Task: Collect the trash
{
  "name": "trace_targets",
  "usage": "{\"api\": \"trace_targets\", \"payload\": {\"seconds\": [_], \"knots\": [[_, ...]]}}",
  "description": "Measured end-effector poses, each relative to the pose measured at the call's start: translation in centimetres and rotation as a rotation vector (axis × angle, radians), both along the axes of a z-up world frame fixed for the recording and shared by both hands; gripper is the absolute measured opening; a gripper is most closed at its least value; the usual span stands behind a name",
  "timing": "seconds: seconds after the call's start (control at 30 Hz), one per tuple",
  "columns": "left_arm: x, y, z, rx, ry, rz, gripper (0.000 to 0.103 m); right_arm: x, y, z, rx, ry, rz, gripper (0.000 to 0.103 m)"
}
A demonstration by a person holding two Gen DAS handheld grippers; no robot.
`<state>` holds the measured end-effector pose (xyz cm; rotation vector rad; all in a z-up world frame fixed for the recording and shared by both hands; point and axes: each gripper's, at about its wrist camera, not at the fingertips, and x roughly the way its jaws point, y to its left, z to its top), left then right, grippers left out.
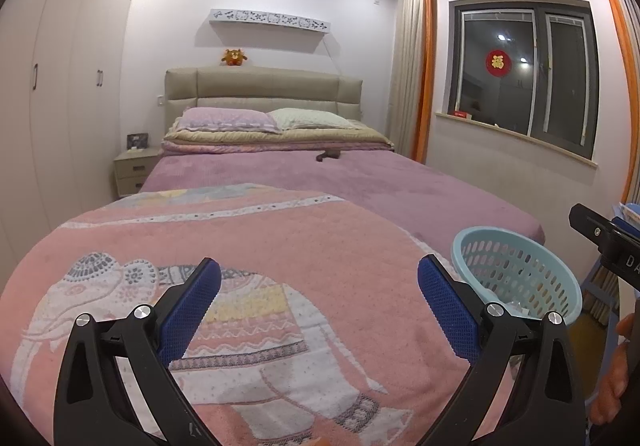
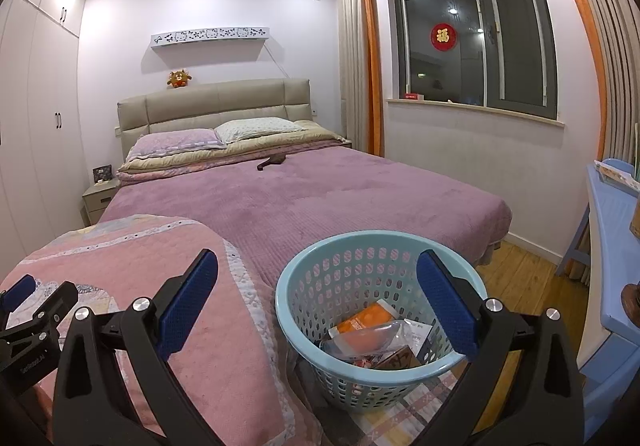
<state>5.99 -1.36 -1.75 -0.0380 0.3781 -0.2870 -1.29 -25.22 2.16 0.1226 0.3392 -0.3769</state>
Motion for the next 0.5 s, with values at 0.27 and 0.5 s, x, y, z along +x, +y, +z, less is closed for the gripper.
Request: {"api": "trace_targets", "payload": {"seconds": [0.27,0.5], "knots": [[0.01,0.34,0.19,-0.022,0.013,0.012,0.096,0.12,-0.03,-0.19,0.003,0.006,-0.001,0.095],[-0.21,0.02,0.27,-0.011,0.004,0.011,0.096,0.15,-0.14,-0.37,0.003,0.014,-0.011,0.095]]}}
